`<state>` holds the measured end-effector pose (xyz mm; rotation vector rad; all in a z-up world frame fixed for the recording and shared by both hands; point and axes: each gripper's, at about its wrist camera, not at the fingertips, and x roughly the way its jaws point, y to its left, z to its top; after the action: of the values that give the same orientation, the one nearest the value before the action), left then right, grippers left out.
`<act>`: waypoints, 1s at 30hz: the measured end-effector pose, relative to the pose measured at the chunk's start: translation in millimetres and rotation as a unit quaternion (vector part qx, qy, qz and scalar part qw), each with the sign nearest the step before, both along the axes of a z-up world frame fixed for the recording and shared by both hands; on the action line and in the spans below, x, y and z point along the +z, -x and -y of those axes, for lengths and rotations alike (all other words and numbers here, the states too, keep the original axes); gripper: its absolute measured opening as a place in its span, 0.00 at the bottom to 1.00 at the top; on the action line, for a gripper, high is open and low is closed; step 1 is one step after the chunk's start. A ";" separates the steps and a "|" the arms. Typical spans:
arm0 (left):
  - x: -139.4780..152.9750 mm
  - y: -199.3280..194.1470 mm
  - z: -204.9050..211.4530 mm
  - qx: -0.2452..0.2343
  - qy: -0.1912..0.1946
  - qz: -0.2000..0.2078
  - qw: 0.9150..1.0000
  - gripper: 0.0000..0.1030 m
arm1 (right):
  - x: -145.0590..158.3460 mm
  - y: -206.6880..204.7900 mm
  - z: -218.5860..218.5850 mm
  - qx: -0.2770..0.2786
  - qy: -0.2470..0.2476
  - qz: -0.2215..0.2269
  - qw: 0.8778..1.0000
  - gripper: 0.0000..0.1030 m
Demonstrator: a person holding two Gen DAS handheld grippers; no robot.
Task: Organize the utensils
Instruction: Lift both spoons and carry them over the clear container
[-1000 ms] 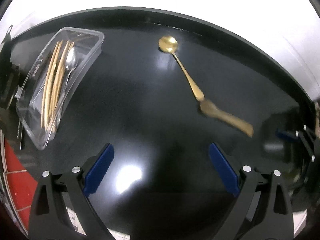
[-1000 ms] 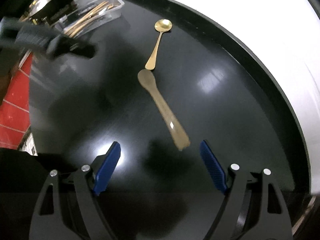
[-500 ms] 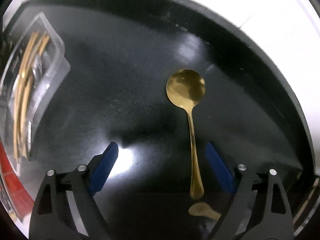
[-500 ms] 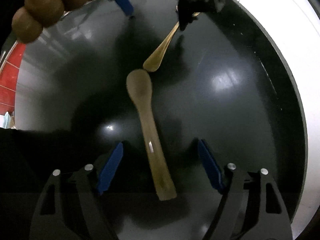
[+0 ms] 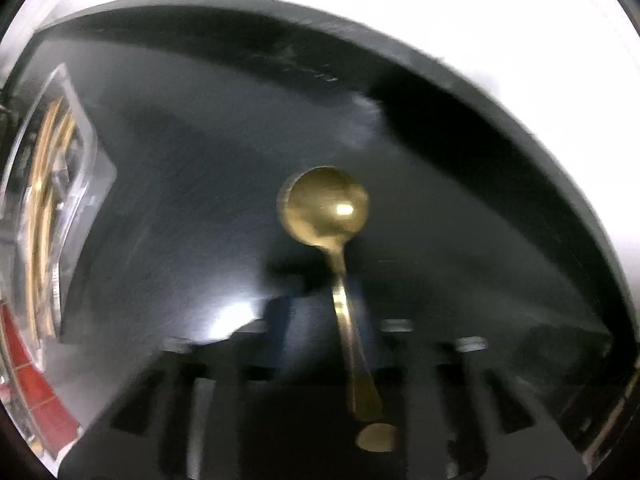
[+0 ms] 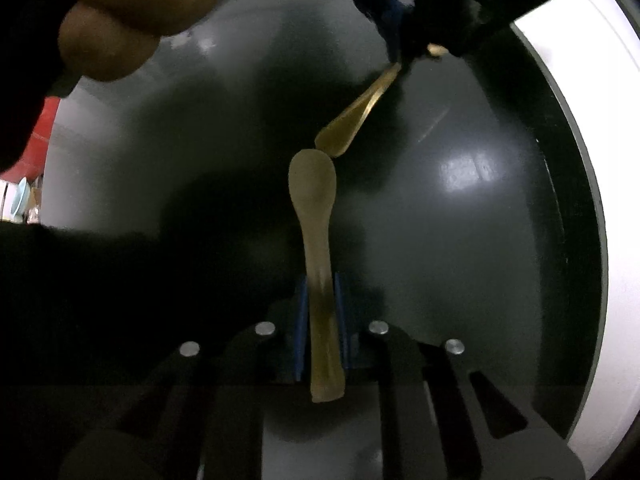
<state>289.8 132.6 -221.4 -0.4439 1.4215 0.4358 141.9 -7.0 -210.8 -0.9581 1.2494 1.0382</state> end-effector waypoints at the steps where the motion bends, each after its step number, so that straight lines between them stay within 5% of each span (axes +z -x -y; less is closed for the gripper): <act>1: -0.4 -0.3 3.9 -0.012 0.022 0.010 1.000 0.03 | 0.0 1.3 1.5 -0.013 -0.007 0.004 1.000 0.13; 8: 2.1 16.6 8.2 -0.059 0.080 0.038 0.994 0.02 | 10.2 -4.5 23.4 -0.135 -0.046 -0.009 0.990 0.12; 11: 20.0 32.3 11.0 -0.093 0.068 0.058 0.992 0.00 | 17.5 0.3 28.9 -0.159 -0.062 -0.012 0.985 0.12; 20: 21.0 49.5 1.2 -0.094 0.095 0.064 0.989 0.00 | 40.0 -9.9 46.5 -0.223 -0.092 -0.017 0.970 0.12; 21: 20.4 51.1 4.7 -0.088 0.089 0.061 0.990 0.04 | 40.6 -11.6 50.7 -0.230 -0.093 -0.016 0.969 0.12; 22: 15.7 54.3 1.9 -0.080 0.086 0.053 0.992 0.31 | 42.7 -11.6 57.5 -0.235 -0.094 -0.017 0.967 0.12; 23: 13.2 48.9 12.2 -0.063 0.084 0.040 0.994 0.79 | 42.9 -12.7 60.4 -0.239 -0.092 -0.017 0.966 0.12; 24: 12.6 45.1 19.8 -0.051 0.078 0.033 0.995 0.89 | 43.1 -14.2 64.6 -0.243 -0.091 -0.014 0.966 0.12; 30: 8.7 8.9 42.1 -0.050 0.035 -0.026 0.998 0.82 | 55.2 -23.5 81.3 -0.261 -0.095 0.000 0.961 0.12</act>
<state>280.9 90.5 -212.7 -0.4180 1.5065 0.3189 165.4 -88.3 -155.6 -0.4393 1.2823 0.7207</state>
